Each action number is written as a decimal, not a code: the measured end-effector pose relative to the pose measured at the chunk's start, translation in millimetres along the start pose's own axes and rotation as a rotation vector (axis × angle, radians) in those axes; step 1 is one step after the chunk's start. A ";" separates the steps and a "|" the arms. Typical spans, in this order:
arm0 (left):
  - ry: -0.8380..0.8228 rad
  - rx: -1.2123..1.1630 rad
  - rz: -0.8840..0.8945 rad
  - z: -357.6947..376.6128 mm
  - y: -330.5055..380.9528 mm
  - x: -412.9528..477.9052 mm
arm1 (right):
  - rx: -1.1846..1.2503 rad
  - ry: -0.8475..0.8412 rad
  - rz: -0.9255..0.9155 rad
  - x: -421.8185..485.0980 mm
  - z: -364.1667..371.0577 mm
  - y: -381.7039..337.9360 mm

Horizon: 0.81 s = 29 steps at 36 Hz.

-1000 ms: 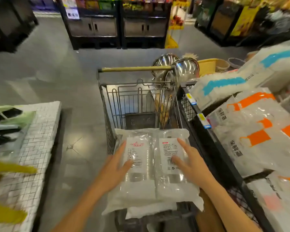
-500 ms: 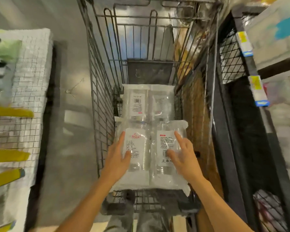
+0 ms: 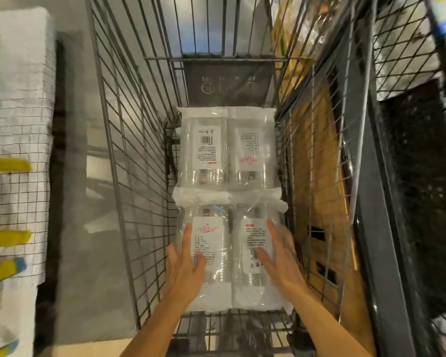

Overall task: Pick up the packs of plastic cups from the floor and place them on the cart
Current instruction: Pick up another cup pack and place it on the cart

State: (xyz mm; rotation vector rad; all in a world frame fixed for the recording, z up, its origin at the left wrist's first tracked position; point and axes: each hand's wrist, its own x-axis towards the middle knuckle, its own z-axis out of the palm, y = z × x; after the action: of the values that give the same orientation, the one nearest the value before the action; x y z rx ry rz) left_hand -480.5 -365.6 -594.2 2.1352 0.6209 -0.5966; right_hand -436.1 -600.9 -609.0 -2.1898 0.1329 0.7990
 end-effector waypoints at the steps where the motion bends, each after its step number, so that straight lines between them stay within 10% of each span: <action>1: -0.010 -0.001 0.003 -1.4 0.1 0.3 | -0.005 0.003 0.000 -0.5 0.0 -1.0; 10: -0.054 0.132 -0.022 -36.9 28.6 -12.5 | -0.115 -0.042 0.100 -15.2 -28.3 -37.8; 29: 0.124 0.787 0.665 -232.1 306.5 -95.7 | -0.704 0.444 -0.246 -134.0 -252.6 -273.9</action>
State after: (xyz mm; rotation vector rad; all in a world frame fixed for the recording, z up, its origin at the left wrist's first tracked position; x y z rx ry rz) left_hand -320.5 -367.3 -231.8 2.9072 -0.3555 -0.3508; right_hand -323.7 -613.3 -229.6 -2.9478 -0.2327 0.2123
